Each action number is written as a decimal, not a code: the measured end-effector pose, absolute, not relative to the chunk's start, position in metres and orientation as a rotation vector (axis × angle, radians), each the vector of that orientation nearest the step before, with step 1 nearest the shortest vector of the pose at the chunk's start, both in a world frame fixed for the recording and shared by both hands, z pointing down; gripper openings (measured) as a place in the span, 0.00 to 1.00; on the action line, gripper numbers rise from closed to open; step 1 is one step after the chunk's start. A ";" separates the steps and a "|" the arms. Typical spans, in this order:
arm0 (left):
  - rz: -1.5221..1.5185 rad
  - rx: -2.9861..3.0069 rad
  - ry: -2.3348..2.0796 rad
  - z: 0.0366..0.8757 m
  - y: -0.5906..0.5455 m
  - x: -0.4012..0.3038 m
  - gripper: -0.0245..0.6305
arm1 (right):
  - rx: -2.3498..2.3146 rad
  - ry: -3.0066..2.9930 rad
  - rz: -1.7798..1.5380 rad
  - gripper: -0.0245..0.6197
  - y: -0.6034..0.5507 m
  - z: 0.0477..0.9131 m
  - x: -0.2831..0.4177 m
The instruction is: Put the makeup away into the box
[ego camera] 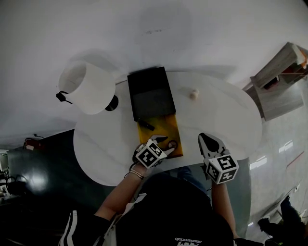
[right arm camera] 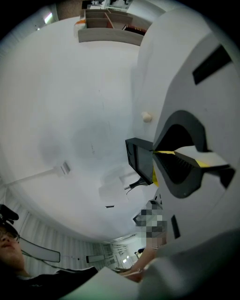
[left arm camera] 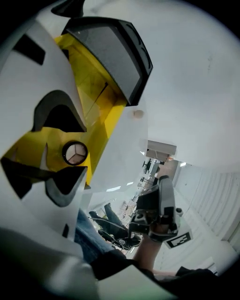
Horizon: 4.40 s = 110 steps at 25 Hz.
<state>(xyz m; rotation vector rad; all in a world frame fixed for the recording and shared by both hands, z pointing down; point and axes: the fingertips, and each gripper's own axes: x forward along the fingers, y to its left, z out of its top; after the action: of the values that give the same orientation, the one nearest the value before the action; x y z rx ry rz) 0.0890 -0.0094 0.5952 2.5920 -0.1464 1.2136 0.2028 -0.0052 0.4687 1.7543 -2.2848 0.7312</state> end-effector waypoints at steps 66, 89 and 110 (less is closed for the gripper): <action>0.502 2.749 -0.700 0.480 -0.038 0.021 0.06 | 1.505 -2.315 0.687 0.09 -0.071 0.490 0.172; 0.580 2.574 -0.773 0.508 -0.061 0.045 0.06 | 1.645 -2.144 0.686 0.35 -0.162 0.526 0.246; 0.640 2.434 -0.828 0.532 -0.071 0.054 0.06 | 1.640 -1.949 0.769 0.36 -0.220 0.599 0.281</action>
<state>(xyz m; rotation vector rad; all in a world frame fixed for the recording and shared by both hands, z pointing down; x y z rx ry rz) 0.0538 -0.0714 0.5317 2.4337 -0.8278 0.6400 0.2808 -0.2197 0.5987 1.6403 -1.9491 0.7693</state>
